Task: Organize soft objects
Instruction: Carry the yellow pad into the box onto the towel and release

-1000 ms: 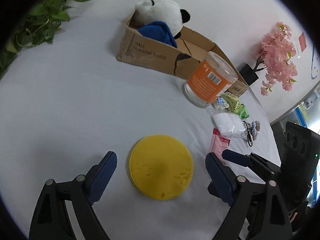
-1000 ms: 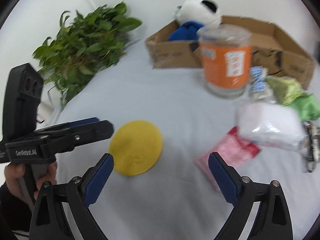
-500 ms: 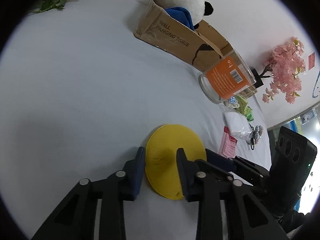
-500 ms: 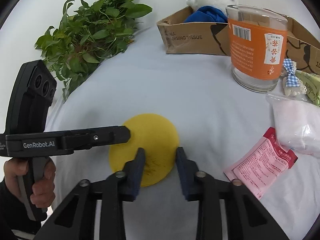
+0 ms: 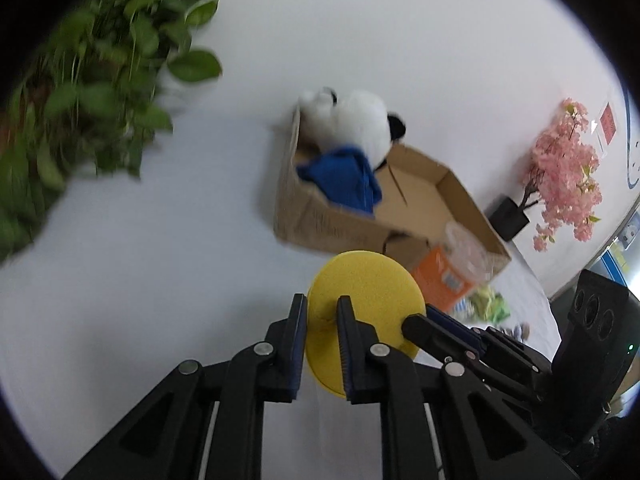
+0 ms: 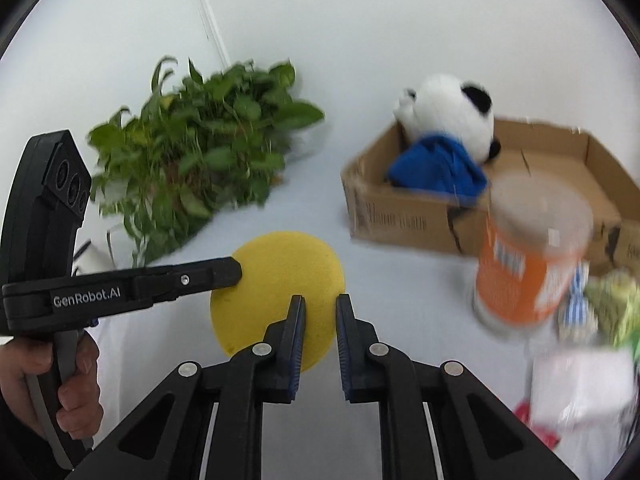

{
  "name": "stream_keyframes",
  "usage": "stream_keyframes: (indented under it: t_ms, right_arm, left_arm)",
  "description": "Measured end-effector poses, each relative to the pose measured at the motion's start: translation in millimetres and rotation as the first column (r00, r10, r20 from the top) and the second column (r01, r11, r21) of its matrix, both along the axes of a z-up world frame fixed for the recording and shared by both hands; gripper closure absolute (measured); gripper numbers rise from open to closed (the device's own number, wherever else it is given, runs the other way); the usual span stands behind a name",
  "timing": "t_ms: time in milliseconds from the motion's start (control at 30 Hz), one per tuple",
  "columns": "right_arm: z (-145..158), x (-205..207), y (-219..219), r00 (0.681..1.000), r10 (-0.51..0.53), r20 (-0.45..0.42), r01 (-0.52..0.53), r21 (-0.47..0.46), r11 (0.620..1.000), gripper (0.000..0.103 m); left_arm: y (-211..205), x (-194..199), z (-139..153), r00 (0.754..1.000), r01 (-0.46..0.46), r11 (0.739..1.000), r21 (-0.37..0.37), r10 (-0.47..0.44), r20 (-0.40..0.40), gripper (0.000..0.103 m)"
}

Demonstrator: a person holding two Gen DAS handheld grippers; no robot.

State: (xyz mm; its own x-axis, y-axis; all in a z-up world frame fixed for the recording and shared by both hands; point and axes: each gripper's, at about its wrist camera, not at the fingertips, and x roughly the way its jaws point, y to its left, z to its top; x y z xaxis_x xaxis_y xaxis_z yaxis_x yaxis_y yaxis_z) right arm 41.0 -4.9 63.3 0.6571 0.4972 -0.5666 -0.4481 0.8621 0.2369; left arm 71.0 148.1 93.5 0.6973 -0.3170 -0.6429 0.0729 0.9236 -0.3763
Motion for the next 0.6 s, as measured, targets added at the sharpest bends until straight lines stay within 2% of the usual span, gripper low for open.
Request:
stream_keyframes:
  t_ms: [133, 233, 300, 433, 600]
  right_arm:
    - [33.5, 41.3, 12.4, 0.994, -0.038, 0.103, 0.035, 0.035, 0.999, 0.091]
    - [58.9, 74.8, 9.2, 0.985, -0.066, 0.158, 0.057, 0.065, 0.996, 0.091]
    - [73.0, 103.6, 6.4, 0.983, -0.094, 0.159, 0.08, 0.087, 0.993, 0.091]
    - [91.9, 158.2, -1.6, 0.978, -0.141, 0.152, 0.13, 0.075, 0.989, 0.091]
    - [88.9, 237.1, -11.5, 0.98, -0.193, 0.039, 0.192, 0.023, 0.981, 0.091]
  left_arm:
    - [2.9, 34.6, 31.1, 0.994, 0.003, 0.999, 0.04, -0.007, 0.105, 0.089]
    - [1.1, 66.9, 49.0, 0.986, 0.026, 0.999, 0.038, -0.032, 0.161, 0.089]
    - [-1.1, 88.2, 54.5, 0.982, 0.044, 0.999, 0.02, -0.047, 0.181, 0.09]
    - [-6.8, 139.4, 56.0, 0.981, 0.071, 0.997, -0.007, -0.068, 0.181, 0.09]
    - [-11.5, 198.5, 36.9, 0.989, 0.085, 0.994, -0.069, -0.076, 0.129, 0.09]
